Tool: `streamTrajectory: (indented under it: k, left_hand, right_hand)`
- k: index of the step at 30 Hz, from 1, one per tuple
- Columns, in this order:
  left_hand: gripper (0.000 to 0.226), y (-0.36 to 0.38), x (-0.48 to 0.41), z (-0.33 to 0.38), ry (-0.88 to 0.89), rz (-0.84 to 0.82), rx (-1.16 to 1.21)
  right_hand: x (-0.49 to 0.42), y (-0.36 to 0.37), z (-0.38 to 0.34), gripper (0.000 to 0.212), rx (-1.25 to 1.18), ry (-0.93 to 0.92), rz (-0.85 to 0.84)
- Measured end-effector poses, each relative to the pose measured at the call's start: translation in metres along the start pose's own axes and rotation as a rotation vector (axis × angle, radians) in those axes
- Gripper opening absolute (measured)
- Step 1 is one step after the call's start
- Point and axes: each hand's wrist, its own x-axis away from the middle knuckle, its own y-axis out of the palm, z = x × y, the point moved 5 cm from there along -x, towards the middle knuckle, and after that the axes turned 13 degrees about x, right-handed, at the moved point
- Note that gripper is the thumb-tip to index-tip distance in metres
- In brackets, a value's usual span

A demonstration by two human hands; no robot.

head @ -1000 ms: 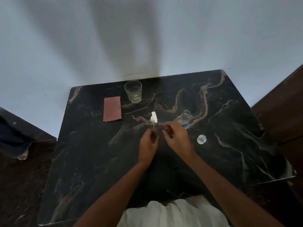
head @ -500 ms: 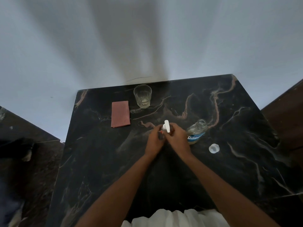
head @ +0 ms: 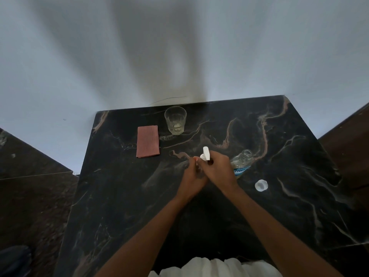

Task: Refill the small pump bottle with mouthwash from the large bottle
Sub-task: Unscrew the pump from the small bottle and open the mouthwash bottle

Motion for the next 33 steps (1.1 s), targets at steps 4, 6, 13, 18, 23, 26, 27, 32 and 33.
streamTrajectory:
  k: [4,6,13,18,23,26,27,32,33]
  left_hand:
    - [0.039,0.003,0.004,0.014,0.035,-0.053,0.046]
    - [0.042,0.004,0.006,0.018,0.017,-0.098,0.068]
    - [0.029,0.007,0.014,0.025,-0.173,-0.33,0.086]
    - [0.039,0.009,0.013,0.032,-0.136,-0.274,0.043]
    - [0.049,0.016,0.013,0.042,-0.106,-0.267,0.069]
    - [0.049,0.017,0.012,0.042,-0.137,-0.298,0.07]
    - [0.047,0.017,0.012,0.042,-0.153,-0.316,0.065]
    - [0.042,0.017,0.013,0.042,-0.165,-0.329,0.011]
    - [0.044,0.016,0.013,0.042,-0.137,-0.321,-0.04]
  right_hand:
    - [-0.001,-0.01,0.001,0.016,-0.11,0.026,-0.029]
    - [0.0,-0.014,0.0,0.015,-0.134,0.011,-0.073]
    - [0.008,-0.031,-0.003,0.013,-0.182,-0.074,-0.387]
    - [0.005,-0.043,0.0,0.027,-0.174,-0.039,-0.243]
    - [0.01,-0.044,0.004,0.023,-0.561,0.127,-0.238]
    - [0.012,-0.048,0.002,0.02,-0.598,0.102,-0.221]
    - [0.012,-0.049,0.001,0.02,-0.591,0.085,-0.215]
    - [0.011,-0.049,-0.001,0.027,-0.378,0.063,-0.126]
    - [0.011,-0.048,0.0,0.028,-0.344,0.065,-0.103]
